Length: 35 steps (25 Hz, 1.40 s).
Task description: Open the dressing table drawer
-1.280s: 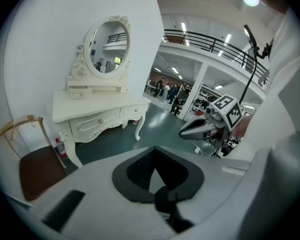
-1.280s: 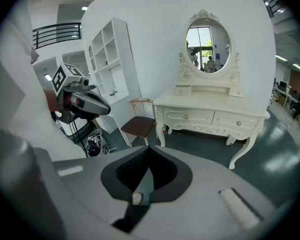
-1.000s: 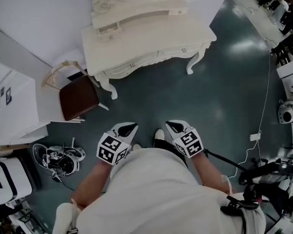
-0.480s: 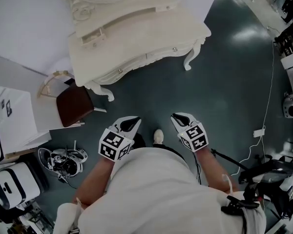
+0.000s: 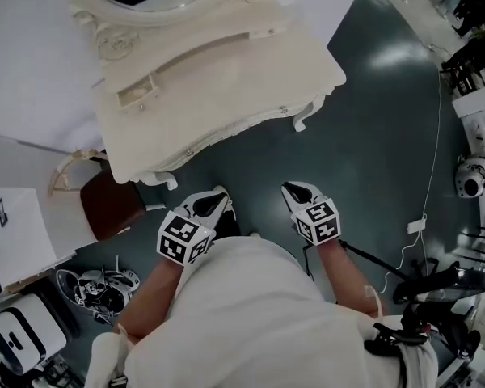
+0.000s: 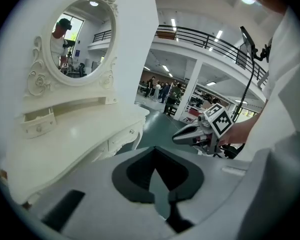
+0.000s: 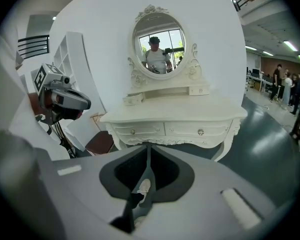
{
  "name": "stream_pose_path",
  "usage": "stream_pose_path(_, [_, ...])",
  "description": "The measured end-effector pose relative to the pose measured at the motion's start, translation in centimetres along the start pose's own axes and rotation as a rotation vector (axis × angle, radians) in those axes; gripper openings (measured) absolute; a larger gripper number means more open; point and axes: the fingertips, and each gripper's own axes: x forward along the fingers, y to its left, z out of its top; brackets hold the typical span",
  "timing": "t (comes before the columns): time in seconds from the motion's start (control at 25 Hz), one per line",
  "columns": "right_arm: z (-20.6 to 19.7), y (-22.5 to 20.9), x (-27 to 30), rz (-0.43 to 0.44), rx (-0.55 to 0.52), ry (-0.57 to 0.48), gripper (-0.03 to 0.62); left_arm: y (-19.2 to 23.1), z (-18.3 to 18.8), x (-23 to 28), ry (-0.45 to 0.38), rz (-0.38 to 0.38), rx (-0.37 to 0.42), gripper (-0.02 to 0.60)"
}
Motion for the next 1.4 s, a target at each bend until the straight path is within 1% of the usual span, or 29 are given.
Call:
stream_pose_path(0.16, [5.6, -3.8, 3.4, -0.062, -0.022, -0.004, 0.025, 4.3, 4.4, 1.1, -0.028, -0.044, 0.032, 0.002])
stream_pose_path(0.24, [8.1, -5.6, 5.0, -0.098, -0.01, -0.018, 0.026, 6.5, 5.9, 1.6, -0.029, -0.061, 0.054, 0.002])
stream_pose_path(0.32, [10.2, -7.1, 6.7, -0.126, 0.0, -0.032, 0.032, 8.9, 7.1, 1.8, -0.022, -0.061, 0.065, 0.002])
stream_pose_path(0.48, [13.4, -9.9, 9.5, -0.145, -0.003, -0.027, 0.043, 12.2, 8.9, 1.9, -0.038, -0.035, 0.017, 0.002])
stream_pose_path(0.64, [16.8, -14.3, 13.2, -0.147, 0.002, -0.036, 0.049, 15.5, 10.7, 2.7, -0.045, 0.025, -0.02, 0.002])
stream_pose_path(0.72, [18.3, -16.5, 15.1, -0.143, 0.002, -0.033, 0.051, 17.1, 11.9, 3.0, -0.058, 0.068, -0.035, 0.003])
stream_pose_path(0.88, [21.7, -21.4, 18.5, -0.121, -0.014, -0.026, 0.054, 19.3, 15.0, 4.0, -0.091, 0.153, -0.094, 0.002])
stream_pose_path(0.96, [23.4, -24.0, 20.2, -0.112, -0.017, -0.025, 0.057, 20.1, 16.5, 5.0, -0.1, 0.191, -0.109, 0.003])
stream_pose_path(1.16, [26.8, -29.8, 24.2, -0.087, 0.016, -0.035, 0.072, 21.6, 19.3, 7.5, -0.106, 0.269, -0.16, 0.003])
stream_pose_path(1.4, [29.3, -34.9, 28.3, -0.054, 0.046, -0.034, 0.1, 22.3, 21.4, 9.5, -0.1, 0.351, -0.199, 0.003])
